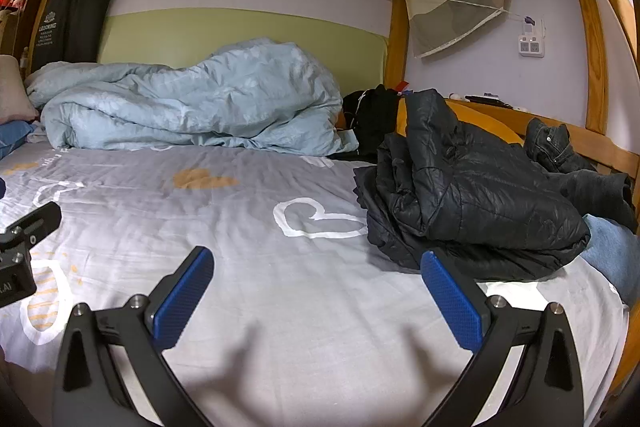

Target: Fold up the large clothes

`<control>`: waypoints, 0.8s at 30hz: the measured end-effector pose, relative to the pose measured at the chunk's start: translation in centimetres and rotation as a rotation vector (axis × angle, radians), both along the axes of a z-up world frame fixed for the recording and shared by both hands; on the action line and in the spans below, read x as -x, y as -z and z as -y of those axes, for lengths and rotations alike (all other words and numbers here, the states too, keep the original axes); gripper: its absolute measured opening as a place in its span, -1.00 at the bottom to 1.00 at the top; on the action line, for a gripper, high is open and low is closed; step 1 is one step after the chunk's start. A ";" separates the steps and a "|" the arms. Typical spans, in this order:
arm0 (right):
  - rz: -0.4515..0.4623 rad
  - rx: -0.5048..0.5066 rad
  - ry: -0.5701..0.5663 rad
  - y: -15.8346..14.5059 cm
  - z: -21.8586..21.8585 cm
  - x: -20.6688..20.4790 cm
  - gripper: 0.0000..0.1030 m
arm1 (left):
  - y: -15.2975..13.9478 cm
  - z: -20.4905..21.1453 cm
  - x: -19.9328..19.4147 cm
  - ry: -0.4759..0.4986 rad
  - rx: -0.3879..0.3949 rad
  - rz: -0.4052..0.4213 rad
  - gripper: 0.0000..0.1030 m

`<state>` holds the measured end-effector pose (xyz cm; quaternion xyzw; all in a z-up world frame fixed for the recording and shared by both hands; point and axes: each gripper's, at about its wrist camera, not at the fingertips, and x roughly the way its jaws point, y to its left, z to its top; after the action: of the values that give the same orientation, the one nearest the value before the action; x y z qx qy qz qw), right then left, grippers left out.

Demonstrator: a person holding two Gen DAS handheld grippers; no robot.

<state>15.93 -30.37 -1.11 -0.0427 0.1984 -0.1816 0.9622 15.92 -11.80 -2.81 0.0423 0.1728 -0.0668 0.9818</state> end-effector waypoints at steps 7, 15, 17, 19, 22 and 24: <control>-0.003 -0.009 -0.006 0.1 0.0 -0.1 1.00 | 0.0 0.1 -0.1 0.001 -0.005 -0.002 1.00; 0.001 -0.009 -0.006 0.1 0.1 -0.1 1.00 | 0.0 0.6 0.2 -0.006 -0.030 0.014 1.00; 0.003 -0.010 -0.007 0.1 0.2 -0.1 1.00 | 0.0 0.6 0.2 -0.008 -0.030 0.013 1.00; 0.000 -0.011 -0.007 0.2 0.2 -0.1 1.00 | 0.0 0.6 0.2 -0.008 -0.029 0.012 1.00; 0.001 -0.008 -0.007 0.2 0.2 0.0 1.00 | 0.0 0.7 0.2 -0.008 -0.032 0.015 1.00; 0.003 -0.008 -0.006 0.1 0.1 0.0 1.00 | 0.0 0.6 0.2 -0.006 -0.034 0.013 1.00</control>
<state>15.94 -30.52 -1.26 -0.0391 0.1977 -0.1777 0.9632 15.77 -12.45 -2.84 0.0587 0.1675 -0.0605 0.9823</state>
